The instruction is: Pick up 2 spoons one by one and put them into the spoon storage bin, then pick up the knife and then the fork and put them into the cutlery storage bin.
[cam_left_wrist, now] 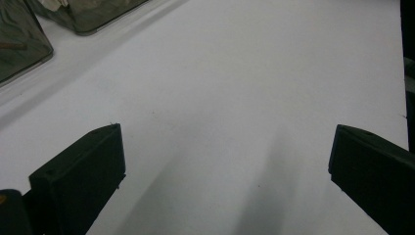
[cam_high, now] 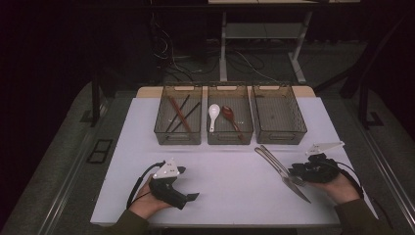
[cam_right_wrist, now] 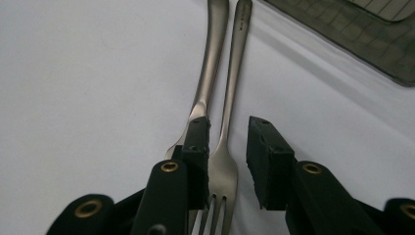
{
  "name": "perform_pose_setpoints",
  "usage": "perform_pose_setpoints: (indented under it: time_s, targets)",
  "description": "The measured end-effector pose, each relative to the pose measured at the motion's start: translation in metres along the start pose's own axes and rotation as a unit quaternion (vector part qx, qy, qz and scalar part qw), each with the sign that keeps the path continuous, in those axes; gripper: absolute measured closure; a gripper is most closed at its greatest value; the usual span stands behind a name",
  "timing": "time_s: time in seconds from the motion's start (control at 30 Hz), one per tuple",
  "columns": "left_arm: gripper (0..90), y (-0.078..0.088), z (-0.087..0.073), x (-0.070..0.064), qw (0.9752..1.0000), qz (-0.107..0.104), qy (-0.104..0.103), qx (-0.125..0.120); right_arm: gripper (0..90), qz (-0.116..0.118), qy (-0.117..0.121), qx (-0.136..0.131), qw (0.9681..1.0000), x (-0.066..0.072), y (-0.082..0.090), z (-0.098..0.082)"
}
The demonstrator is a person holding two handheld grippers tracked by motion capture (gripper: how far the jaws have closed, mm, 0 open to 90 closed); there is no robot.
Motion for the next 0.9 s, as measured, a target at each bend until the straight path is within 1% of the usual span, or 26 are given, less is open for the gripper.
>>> perform_pose_setpoints:
  time_s: [0.2, 0.3, 0.4, 0.53, 0.63, 0.77, 0.83, 0.9]
  targets:
    - [0.0, 0.0, -0.001, 0.001, 1.0, 0.0, -0.001, 0.002, 69.3, 0.003, -0.009, 0.028, 0.9996, -0.002, -0.006, 0.014]
    - [0.0, 0.001, -0.002, 0.001, 1.0, 0.001, 0.005, 0.001, 69.8, 0.004, -0.008, 0.046, 0.9989, -0.004, -0.011, 0.021]
    - [0.0, 0.001, -0.002, 0.001, 1.0, 0.002, 0.004, 0.002, 71.0, -0.004, -0.011, 0.067, 0.9977, -0.004, -0.016, 0.029]
    - [0.0, 0.002, -0.003, 0.001, 1.0, 0.002, 0.004, 0.004, 71.9, -0.006, -0.015, 0.097, 0.9952, -0.005, -0.022, 0.038]
    - [0.0, 0.003, -0.004, 0.001, 1.0, 0.004, 0.005, 0.003, 72.6, -0.006, -0.02, 0.119, 0.9927, -0.006, -0.028, 0.043]
    - [0.0, 0.003, -0.004, 0.001, 1.0, 0.004, 0.006, 0.003, 73.8, -0.004, -0.018, 0.141, 0.9899, -0.007, -0.033, 0.049]
    - [0.0, 0.003, -0.004, 0.001, 1.0, 0.003, 0.006, 0.003, 74.0, -0.009, -0.018, 0.156, 0.9876, -0.007, -0.037, 0.051]
    - [0.0, 0.002, -0.004, 0.001, 1.0, 0.002, 0.005, 0.004, 74.7, -0.012, -0.016, 0.165, 0.986, -0.007, -0.04, 0.053]
Point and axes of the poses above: each handheld gripper's, and its own axes: y roughly backward along the jaws, z roughly out of its top, x roughly to its left, the point moved 1 cm from there along -y, roughly forward along the jaws, and after that the axes turned 13 degrees about z, right-handed, at the moved point
